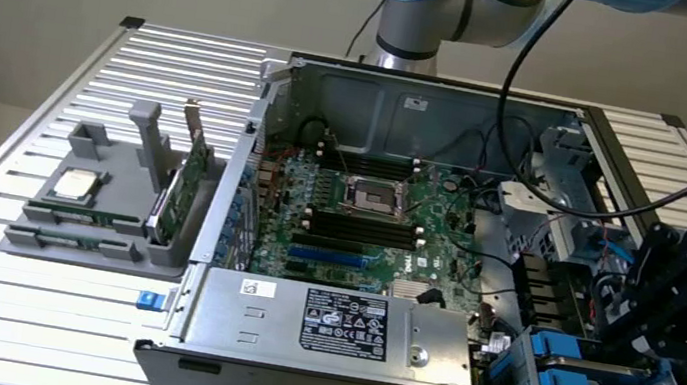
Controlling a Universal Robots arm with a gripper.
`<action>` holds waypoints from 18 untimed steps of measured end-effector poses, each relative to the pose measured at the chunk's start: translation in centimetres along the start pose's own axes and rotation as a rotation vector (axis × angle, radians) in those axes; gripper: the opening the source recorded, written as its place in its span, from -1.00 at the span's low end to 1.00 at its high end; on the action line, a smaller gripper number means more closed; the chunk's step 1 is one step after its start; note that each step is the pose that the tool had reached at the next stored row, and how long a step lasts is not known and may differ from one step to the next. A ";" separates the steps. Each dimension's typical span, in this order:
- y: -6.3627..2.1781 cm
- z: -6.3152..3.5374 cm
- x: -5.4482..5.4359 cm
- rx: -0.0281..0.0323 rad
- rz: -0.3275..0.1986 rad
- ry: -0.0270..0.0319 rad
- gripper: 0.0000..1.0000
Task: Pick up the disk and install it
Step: 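Insert the first disk wire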
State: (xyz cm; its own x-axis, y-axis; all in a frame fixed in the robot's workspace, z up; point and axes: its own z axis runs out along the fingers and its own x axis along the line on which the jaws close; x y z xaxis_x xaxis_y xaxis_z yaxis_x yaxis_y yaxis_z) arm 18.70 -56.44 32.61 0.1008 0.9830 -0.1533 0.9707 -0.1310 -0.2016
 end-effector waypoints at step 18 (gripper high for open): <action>0.06 -0.04 0.2 0.0239 0.008 -0.0071 -0.61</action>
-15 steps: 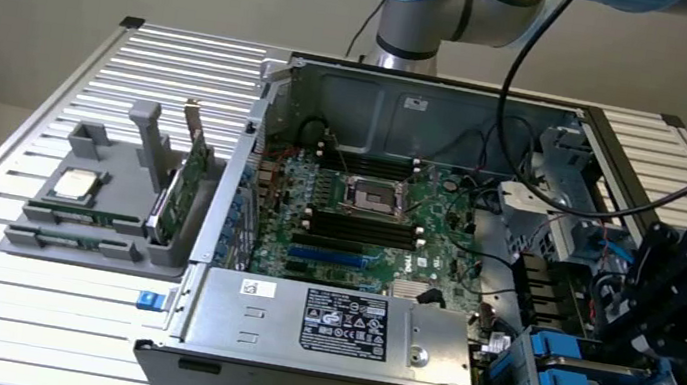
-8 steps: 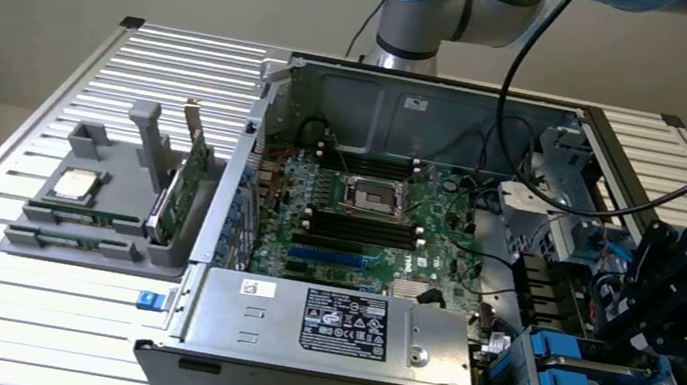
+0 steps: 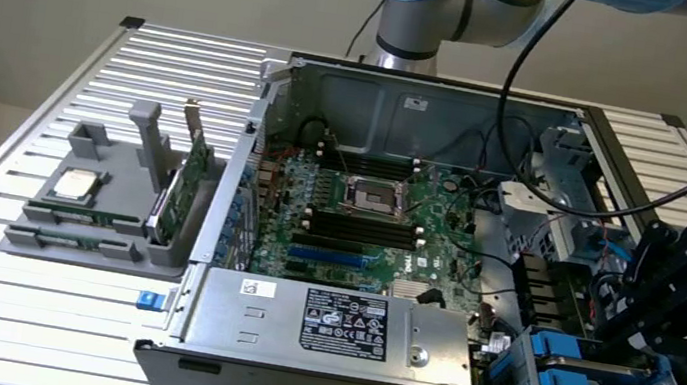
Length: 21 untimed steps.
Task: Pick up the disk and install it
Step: 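Insert the first disk wire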
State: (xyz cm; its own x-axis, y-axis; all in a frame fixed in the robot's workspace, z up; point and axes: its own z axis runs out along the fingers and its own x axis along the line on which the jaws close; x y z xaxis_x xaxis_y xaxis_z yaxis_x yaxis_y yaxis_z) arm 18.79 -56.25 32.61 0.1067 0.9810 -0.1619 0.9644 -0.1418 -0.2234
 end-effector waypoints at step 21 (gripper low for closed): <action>0.20 0.11 0.4 0.0022 0.003 -0.0119 -0.61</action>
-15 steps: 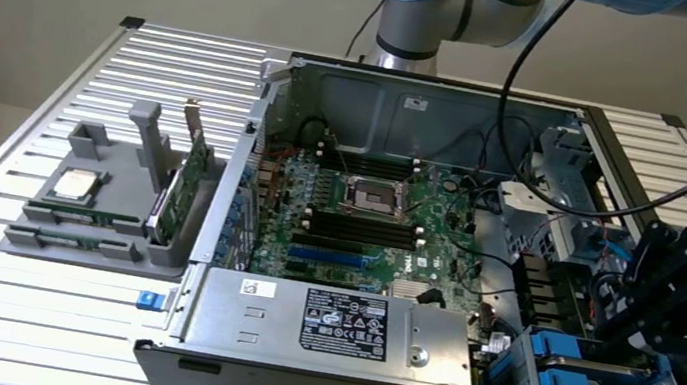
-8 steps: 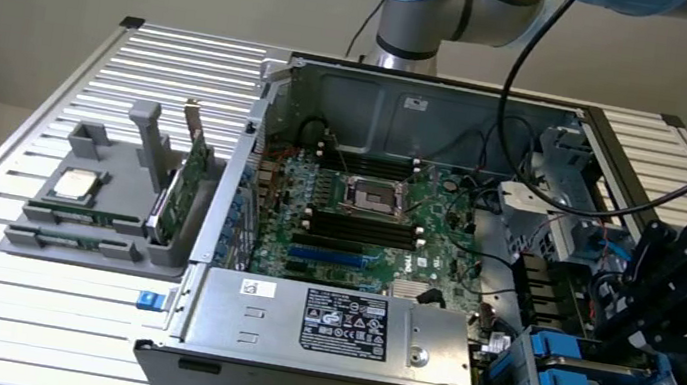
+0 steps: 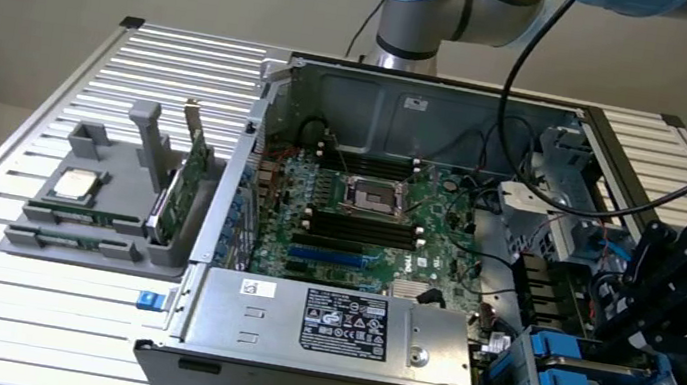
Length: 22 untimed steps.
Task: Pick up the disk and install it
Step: 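Insert the first disk wire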
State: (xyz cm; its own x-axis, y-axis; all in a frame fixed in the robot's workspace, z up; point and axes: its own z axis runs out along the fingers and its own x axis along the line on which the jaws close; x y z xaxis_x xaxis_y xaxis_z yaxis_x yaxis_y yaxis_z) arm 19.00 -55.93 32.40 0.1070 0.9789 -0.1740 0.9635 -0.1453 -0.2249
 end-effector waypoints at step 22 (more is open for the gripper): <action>0.17 -0.01 0.0 0.0162 -0.005 -0.0037 -0.66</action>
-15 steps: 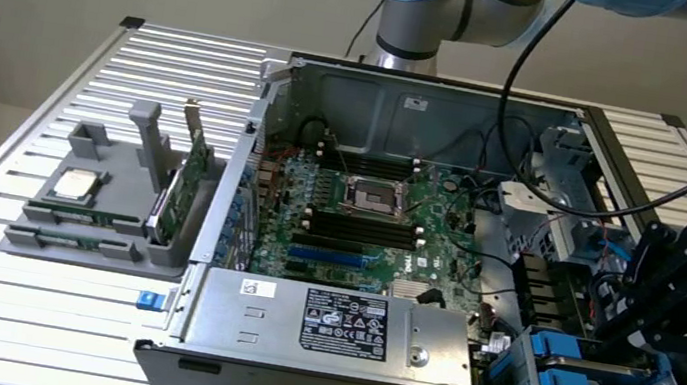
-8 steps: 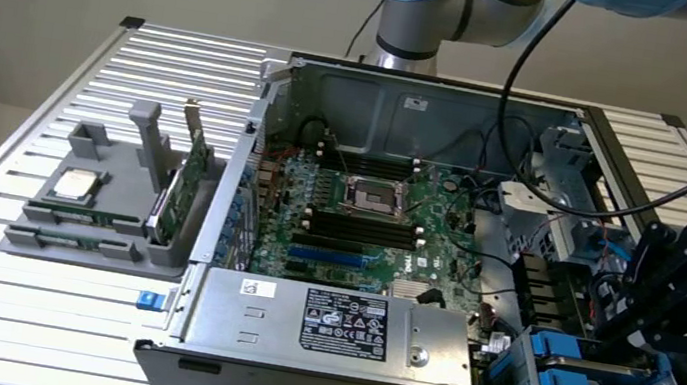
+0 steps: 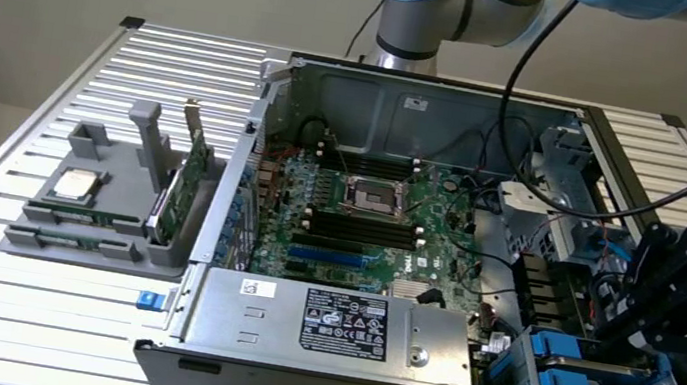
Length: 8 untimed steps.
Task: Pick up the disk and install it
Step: 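Insert the first disk wire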
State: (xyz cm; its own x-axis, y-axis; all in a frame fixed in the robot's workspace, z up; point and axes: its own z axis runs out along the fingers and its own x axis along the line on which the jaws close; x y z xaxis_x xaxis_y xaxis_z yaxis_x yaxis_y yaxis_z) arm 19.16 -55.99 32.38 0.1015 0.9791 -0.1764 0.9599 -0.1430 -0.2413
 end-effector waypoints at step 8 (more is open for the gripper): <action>0.03 0.02 -0.1 0.0043 -0.003 -0.0001 -0.51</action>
State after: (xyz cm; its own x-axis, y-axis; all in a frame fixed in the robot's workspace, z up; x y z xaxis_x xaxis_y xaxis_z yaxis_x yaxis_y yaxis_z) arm 19.17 -56.14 32.38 0.0987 0.9795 -0.1759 0.9590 -0.1408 -0.2458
